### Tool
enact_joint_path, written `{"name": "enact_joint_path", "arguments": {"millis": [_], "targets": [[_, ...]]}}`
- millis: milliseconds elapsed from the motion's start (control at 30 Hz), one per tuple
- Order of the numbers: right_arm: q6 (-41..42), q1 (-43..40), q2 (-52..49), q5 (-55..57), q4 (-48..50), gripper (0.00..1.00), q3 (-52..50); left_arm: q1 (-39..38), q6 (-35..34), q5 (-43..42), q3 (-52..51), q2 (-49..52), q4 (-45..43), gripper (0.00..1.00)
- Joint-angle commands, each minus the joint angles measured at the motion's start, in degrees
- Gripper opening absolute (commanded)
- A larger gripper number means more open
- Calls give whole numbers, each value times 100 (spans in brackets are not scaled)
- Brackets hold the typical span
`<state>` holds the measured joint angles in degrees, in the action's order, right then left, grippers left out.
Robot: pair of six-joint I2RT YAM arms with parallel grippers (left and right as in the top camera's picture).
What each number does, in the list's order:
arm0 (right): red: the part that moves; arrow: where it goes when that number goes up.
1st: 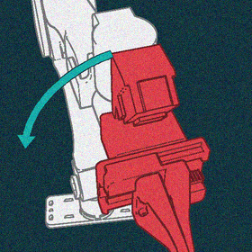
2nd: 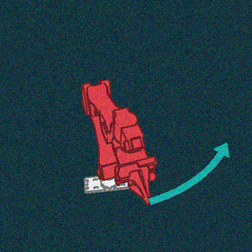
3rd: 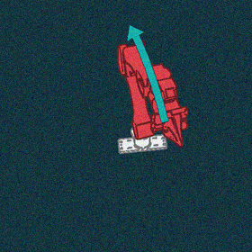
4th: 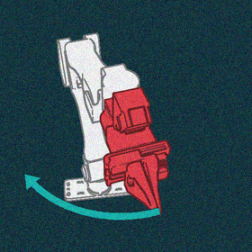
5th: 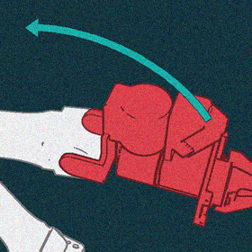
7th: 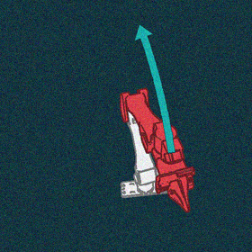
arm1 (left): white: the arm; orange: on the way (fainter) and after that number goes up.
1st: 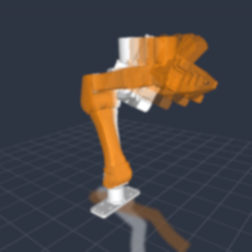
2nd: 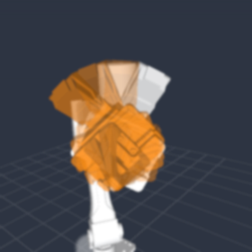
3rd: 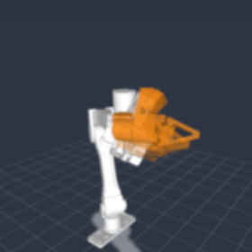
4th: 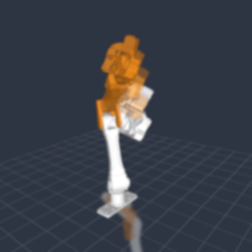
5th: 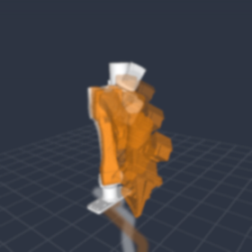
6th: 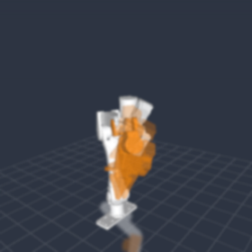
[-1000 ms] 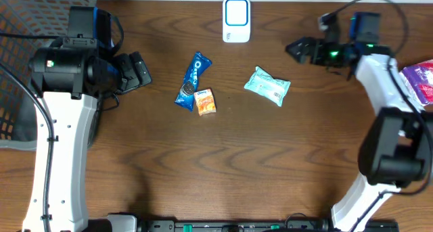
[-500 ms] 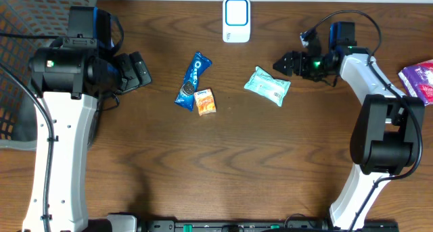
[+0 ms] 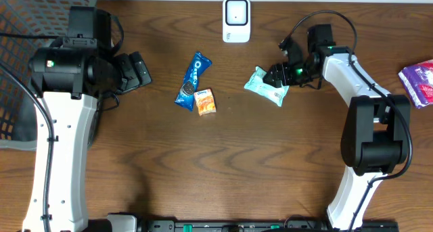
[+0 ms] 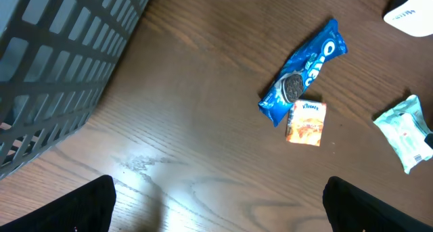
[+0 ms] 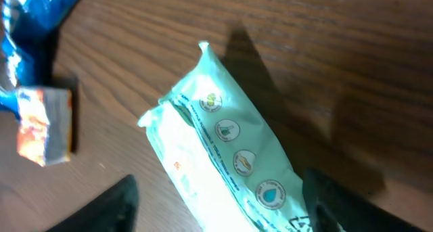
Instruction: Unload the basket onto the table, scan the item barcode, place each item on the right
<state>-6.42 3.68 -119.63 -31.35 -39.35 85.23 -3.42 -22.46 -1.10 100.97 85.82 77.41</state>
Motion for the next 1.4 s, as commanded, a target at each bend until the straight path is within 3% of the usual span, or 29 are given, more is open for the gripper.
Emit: {"name": "enact_joint_path", "arguments": {"millis": [0, 133, 267, 533, 733, 967, 1200, 1367], "targets": [[-98, -4, -203, 133, -164, 75, -17, 24, 35, 92, 15, 28, 13, 98], [-101, -4, -203, 129, -634, 72, -17, 24, 37, 92, 15, 28, 15, 98], [-96, 4, -201, 24, -1180, 54, -17, 24, 35, 92, 15, 28, 15, 98], [-44, 4, -186, -15, -1029, 63, -15, 24, 35, 92, 15, 28, 15, 98], [658, 0, -188, 793, -70, 62, -17, 24, 35, 92, 15, 28, 15, 98], [660, 17, -256, 363, 138, 63, -35, 24, 37, 92, 15, 28, 15, 98], [654, 17, -264, 85, 129, 59, -275, 24, 35, 92, 15, 28, 15, 98], [658, 17, -264, 81, 321, 47, -656, 24, 35, 92, 13, 28, 15, 98]]}}
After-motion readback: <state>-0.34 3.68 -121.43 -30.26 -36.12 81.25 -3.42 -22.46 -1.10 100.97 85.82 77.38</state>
